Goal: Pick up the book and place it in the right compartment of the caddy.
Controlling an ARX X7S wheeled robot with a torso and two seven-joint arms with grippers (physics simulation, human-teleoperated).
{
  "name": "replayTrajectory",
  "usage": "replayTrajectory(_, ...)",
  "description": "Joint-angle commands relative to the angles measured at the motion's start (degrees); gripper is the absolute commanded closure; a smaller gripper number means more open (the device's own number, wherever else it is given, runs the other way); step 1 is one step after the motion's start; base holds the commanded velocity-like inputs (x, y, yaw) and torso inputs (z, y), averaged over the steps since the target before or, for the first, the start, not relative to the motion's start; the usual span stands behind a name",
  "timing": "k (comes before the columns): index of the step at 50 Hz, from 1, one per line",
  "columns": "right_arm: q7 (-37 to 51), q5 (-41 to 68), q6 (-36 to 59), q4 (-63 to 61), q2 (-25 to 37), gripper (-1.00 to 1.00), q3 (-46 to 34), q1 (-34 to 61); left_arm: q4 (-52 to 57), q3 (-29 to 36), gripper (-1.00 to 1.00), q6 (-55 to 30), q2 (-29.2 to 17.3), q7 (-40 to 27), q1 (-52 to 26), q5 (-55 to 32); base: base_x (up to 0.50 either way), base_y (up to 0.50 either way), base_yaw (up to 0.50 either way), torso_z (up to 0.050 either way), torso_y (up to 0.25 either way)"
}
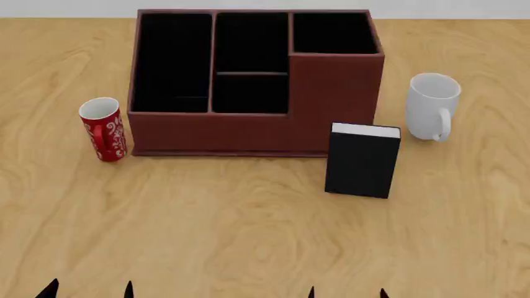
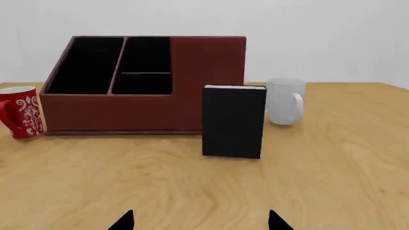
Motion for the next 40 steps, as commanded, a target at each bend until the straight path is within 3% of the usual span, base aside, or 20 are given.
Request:
replayTrajectory(1, 0.7, 0.5, 0.0, 0.0, 0.5, -1.00, 0.0, 0.0, 0.0, 0.6, -1.00, 0.0, -0.6, -0.6, 0.0, -0.6, 0.00, 0.00, 0.00, 0.050, 0.000)
replayTrajectory(11, 2.3, 1.7, 8.3, -14.3, 3.6, -1.00, -1.5, 1.3, 1.9, 1.9, -1.00, -3.3, -2.5, -2.9, -3.9, -3.4, 0.00, 0.00, 0.00, 0.050, 0.000)
replayTrajectory(13, 2.4, 2.1, 16.7, -23.3, 4.7, -1.00, -0.9, 4.7, 12.6, 0.5, -1.00, -12.6, -3.0, -4.1, -7.3, -5.7, 0.00, 0.00, 0.00, 0.050, 0.000)
replayTrajectory(18, 2.8, 3.5, 20.1, -27.1, 5.8, -1.00, 0.5, 5.8, 12.8, 1.2, -1.00, -14.8, -3.9, -5.0, -9.9, -5.5, 0.00, 0.00, 0.00, 0.050, 0.000)
replayTrajectory(29, 1.9, 5.0, 18.4, -25.2, 7.7, -1.00, 0.6, 6.0, 13.0, 3.8, -1.00, -15.5, -5.3, -6.5, -10.5, -3.4, 0.02, -0.04, 0.00, 0.050, 0.000)
replayTrajectory(40, 2.1, 6.8, 17.8, -26.7, 8.3, -1.00, 1.3, 5.0, 13.8, 4.4, -1.00, -14.9, -6.3, -7.0, -10.1, -4.2, 0.27, -0.40, 0.00, 0.000, 0.000)
